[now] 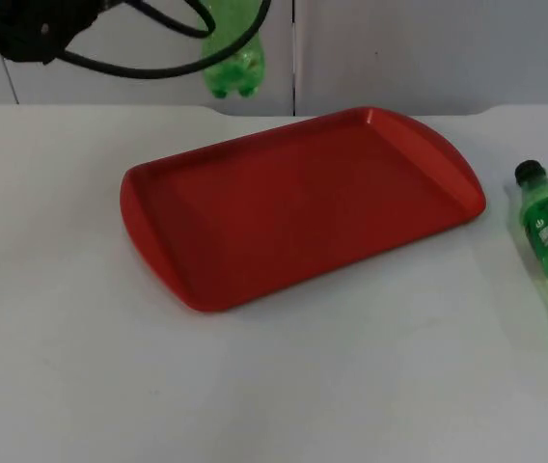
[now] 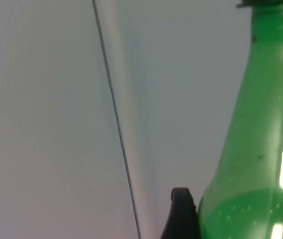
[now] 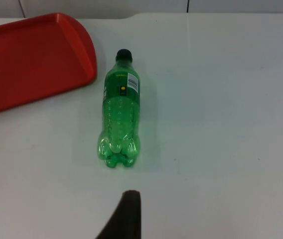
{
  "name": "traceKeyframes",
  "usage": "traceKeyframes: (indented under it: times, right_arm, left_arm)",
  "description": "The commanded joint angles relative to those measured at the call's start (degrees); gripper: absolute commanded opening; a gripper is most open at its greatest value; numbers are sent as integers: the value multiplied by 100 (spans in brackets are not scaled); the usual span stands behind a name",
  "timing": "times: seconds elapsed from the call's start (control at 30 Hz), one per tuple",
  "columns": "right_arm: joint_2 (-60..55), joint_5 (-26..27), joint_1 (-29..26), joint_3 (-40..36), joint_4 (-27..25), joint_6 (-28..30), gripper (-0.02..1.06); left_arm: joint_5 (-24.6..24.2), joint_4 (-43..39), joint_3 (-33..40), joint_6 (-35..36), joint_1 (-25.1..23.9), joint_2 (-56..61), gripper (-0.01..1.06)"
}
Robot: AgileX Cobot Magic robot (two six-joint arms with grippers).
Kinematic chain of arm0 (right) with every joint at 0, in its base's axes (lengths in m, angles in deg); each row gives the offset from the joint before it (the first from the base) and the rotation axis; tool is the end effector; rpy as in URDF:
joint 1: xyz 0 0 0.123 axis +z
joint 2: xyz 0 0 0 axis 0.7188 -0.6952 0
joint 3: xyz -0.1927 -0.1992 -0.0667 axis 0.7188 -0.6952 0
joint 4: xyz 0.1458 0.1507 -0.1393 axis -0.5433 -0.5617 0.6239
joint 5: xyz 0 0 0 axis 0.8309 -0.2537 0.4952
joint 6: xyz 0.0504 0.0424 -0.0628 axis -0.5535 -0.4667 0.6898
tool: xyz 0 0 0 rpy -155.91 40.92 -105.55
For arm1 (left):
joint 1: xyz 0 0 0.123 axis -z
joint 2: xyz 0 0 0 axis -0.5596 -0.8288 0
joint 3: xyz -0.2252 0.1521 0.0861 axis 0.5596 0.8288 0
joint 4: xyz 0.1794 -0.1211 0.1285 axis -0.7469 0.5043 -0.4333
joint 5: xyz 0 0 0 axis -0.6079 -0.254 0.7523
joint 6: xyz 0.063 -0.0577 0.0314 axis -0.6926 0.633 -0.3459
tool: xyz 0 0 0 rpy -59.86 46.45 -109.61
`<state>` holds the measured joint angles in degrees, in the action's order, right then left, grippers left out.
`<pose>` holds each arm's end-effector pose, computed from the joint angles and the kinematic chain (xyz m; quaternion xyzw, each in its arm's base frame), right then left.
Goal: Place the bottle upright on the tray.
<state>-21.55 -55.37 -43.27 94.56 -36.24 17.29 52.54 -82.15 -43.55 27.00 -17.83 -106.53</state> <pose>-0.0070 -0.0047 0.2804 -0.0137 0.8550 -0.0117 0.5183 0.4339 -0.1538 0.2288 0.2379 0.6477 -0.1652 0.7046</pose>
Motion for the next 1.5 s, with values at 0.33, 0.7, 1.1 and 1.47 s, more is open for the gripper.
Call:
traceKeyframes:
  times: [0.33,0.7,1.1,1.47]
  right_arm:
    - [23,29,-31,-14,-35,0,88]
    - [23,29,-31,-14,-35,0,88]
    - [23,29,-31,-14,-35,0,88]
    - [23,29,-31,-14,-35,0,88]
  left_arm:
    - [738,84,6,64,-227,-542,0]
    - [1006,300,-132,-403,-291,-1386,0]
    - [1297,358,-131,-430,-291,-1852,0]
    - [1197,-313,-131,-381,-291,-1851,42]
